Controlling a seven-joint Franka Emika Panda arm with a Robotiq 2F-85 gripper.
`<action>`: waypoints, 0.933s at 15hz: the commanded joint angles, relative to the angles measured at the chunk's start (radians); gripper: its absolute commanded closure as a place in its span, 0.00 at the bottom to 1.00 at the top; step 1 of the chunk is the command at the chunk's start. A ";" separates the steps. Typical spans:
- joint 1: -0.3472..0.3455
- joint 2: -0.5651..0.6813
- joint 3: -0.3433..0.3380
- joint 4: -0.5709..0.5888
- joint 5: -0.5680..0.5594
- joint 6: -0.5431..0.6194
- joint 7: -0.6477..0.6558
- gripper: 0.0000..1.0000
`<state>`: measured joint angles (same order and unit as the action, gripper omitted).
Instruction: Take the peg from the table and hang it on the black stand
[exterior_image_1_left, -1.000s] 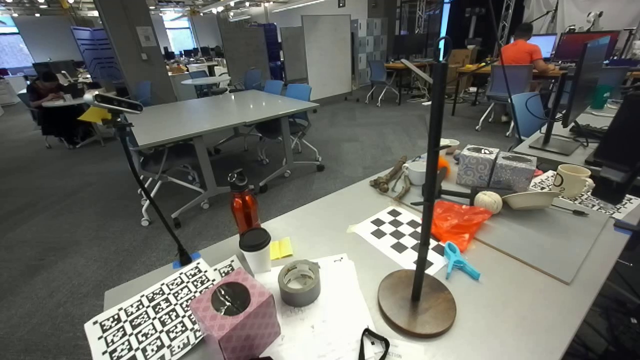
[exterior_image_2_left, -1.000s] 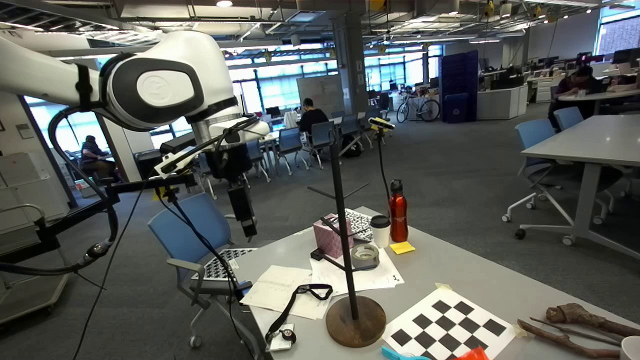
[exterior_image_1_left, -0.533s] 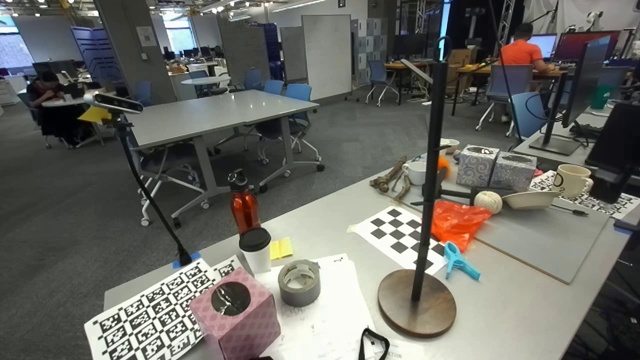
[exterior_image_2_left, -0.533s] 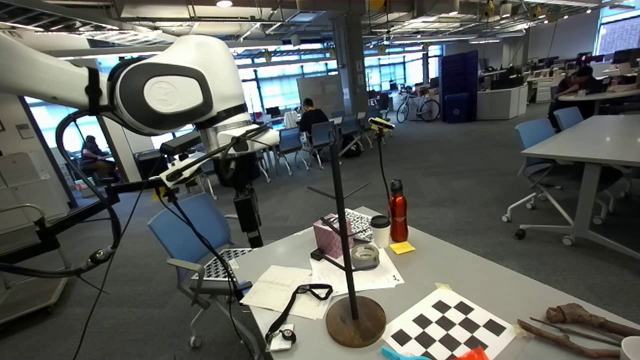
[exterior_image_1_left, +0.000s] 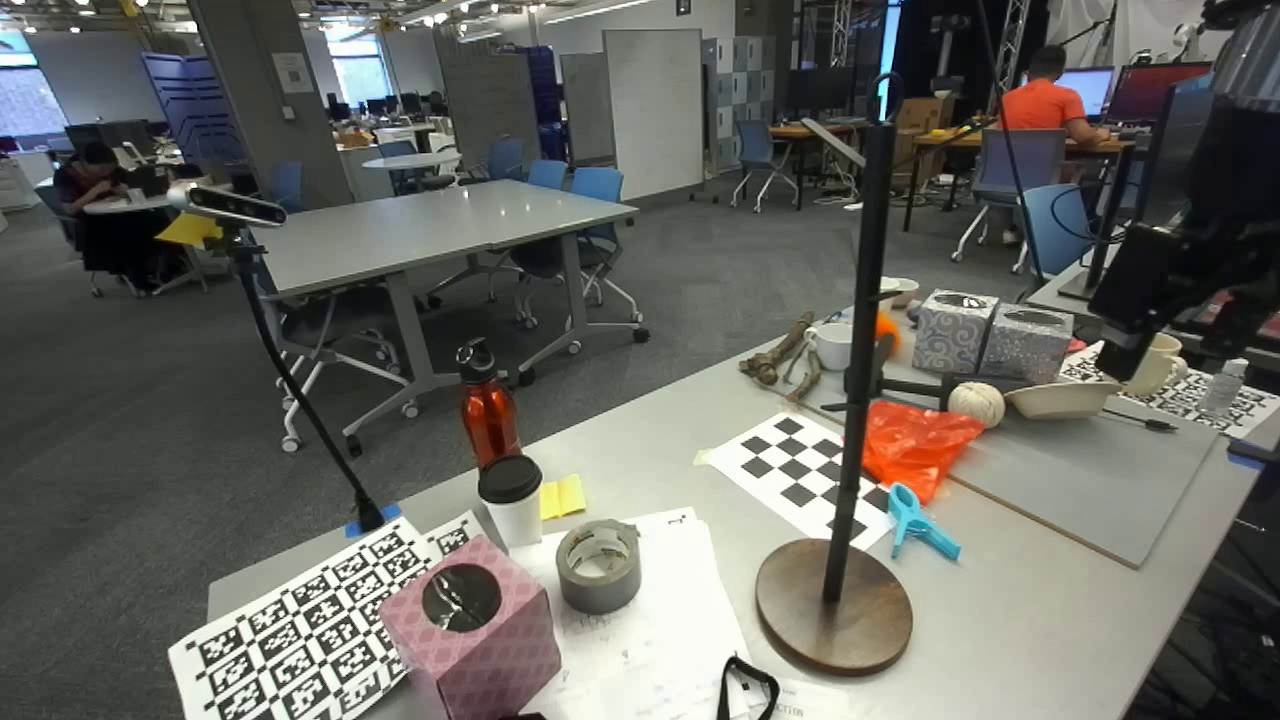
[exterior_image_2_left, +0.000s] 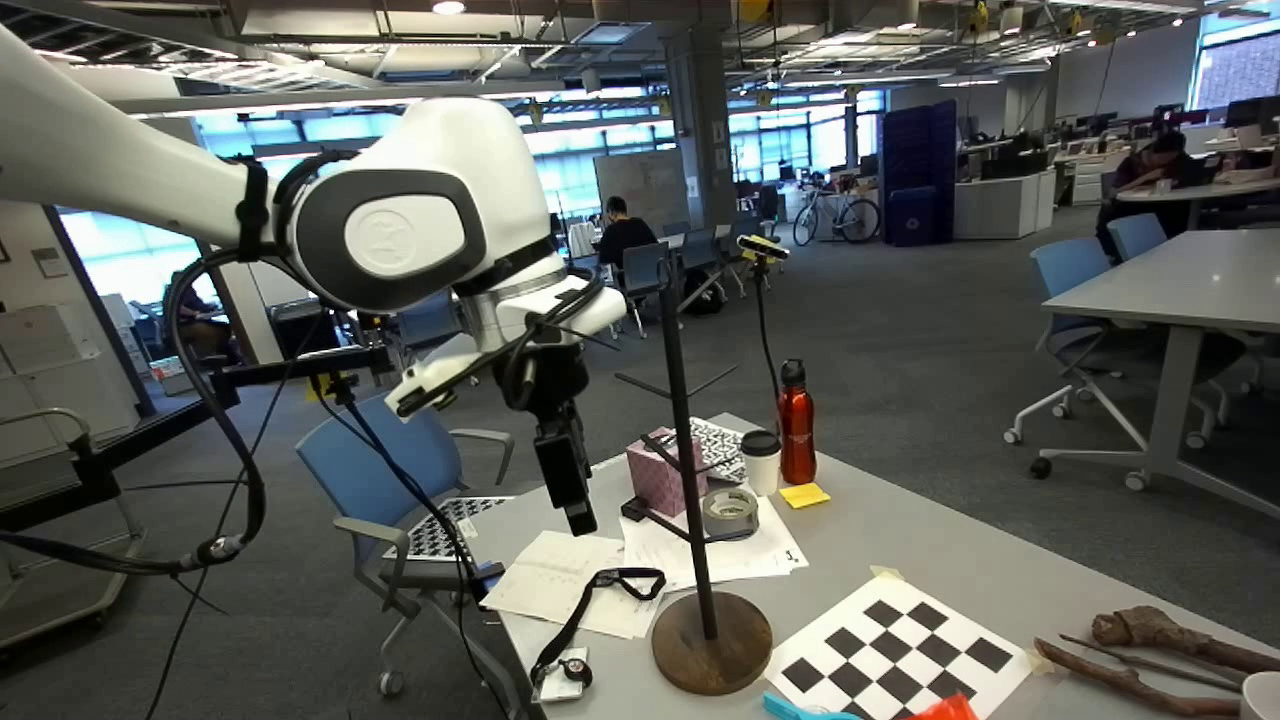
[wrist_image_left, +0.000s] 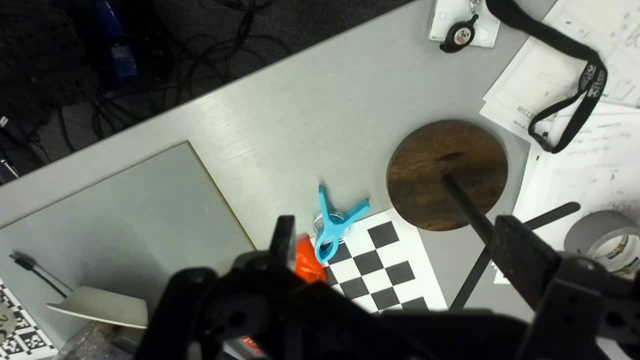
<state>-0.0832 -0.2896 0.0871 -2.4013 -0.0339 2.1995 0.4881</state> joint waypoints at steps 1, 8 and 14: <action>-0.019 0.075 -0.014 0.000 -0.023 0.118 0.056 0.00; -0.007 0.107 -0.036 -0.002 -0.008 0.134 0.060 0.00; -0.018 0.148 -0.034 -0.005 -0.044 0.171 0.088 0.00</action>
<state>-0.1008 -0.1782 0.0625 -2.4069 -0.0399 2.3356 0.5492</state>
